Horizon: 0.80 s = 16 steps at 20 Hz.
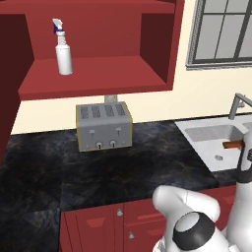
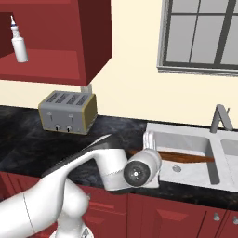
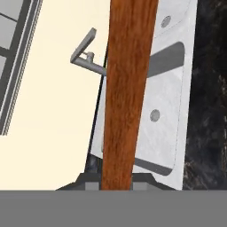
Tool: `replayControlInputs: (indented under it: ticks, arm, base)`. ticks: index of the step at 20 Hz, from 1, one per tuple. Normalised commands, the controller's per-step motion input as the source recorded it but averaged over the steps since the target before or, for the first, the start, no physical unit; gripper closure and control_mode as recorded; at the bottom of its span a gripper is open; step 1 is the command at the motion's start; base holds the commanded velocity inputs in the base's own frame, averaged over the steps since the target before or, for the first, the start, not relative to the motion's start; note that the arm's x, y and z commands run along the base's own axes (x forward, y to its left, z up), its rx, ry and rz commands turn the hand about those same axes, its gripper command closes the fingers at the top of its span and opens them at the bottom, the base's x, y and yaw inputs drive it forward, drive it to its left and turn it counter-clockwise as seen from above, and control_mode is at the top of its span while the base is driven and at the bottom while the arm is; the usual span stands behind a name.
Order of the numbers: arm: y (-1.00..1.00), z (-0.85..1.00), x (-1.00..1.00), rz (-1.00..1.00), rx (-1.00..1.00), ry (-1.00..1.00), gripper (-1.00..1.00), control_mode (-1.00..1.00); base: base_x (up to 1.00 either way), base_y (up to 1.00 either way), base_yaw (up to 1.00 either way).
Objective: Move the cutting board and knife to the sink. Then move spray from the cabinet to the counter.
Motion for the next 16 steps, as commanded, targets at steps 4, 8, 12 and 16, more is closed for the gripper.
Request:
replayControlInputs:
  ticks: [4, 8, 12, 16]
  arm:
    - [-0.38, 0.00, 0.13, 0.06, 0.14, -0.01, 1.00, -1.00]
    - [-0.12, 0.00, 0.12, 0.09, 0.18, -0.01, 1.00, -1.00]
    - [-0.01, 0.00, 0.19, 0.12, 0.20, -0.01, 1.00, -1.00]
    - [-0.02, 0.00, 0.22, 0.15, 0.20, -0.02, 1.00, -1.00]
  base:
    - [0.00, 0.00, 0.00]
    - [0.00, 0.00, 0.00]
    - [0.00, 0.00, 0.00]
    - [0.00, 0.00, 0.00]
